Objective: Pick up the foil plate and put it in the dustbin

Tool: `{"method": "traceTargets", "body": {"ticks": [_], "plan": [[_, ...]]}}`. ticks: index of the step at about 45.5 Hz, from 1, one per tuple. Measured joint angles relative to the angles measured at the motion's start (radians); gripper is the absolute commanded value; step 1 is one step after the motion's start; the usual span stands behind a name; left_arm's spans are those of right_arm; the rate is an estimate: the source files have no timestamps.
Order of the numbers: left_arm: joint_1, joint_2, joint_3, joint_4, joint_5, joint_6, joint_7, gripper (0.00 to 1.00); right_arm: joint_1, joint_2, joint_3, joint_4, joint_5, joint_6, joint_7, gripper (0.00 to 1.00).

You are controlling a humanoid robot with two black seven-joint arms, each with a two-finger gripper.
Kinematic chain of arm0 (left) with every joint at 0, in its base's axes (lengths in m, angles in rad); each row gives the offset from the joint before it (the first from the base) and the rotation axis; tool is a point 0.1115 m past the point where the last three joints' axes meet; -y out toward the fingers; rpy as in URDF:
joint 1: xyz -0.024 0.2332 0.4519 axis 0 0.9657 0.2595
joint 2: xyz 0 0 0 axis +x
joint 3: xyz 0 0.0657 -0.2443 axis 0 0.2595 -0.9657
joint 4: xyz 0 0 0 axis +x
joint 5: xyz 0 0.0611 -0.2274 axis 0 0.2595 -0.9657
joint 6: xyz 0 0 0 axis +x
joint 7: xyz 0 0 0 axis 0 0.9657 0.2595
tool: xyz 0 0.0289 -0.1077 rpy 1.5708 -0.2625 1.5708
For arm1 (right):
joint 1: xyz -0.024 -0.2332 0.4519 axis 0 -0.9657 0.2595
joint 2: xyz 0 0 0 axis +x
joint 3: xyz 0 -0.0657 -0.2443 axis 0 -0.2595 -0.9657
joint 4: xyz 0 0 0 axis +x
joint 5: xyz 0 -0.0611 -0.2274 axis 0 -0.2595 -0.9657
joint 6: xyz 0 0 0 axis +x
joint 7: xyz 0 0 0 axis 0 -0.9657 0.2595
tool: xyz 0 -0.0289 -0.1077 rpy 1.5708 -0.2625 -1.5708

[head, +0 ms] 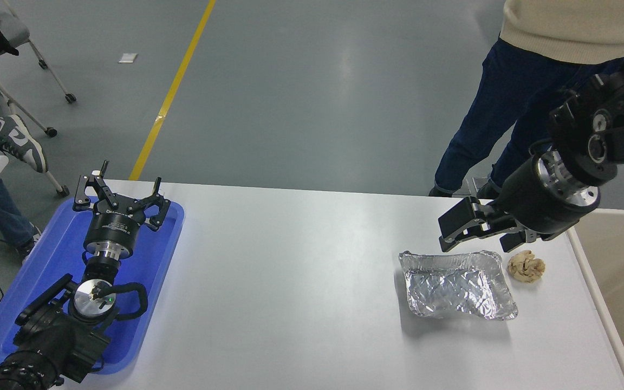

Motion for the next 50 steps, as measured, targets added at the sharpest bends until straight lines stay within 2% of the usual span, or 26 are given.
{"method": "traceTargets", "body": {"ticks": [26,50], "plan": [[0.000,-0.001,0.000,0.000,0.000,0.000,0.001,1.00,-0.056,0.033,0.003,-0.036,0.006,-0.012,0.000,1.00],[0.000,0.000,0.000,0.000,0.000,0.000,0.000,1.00,-0.310,0.011,-0.011,-0.200,-0.039,-0.141,0.002,1.00]]}}
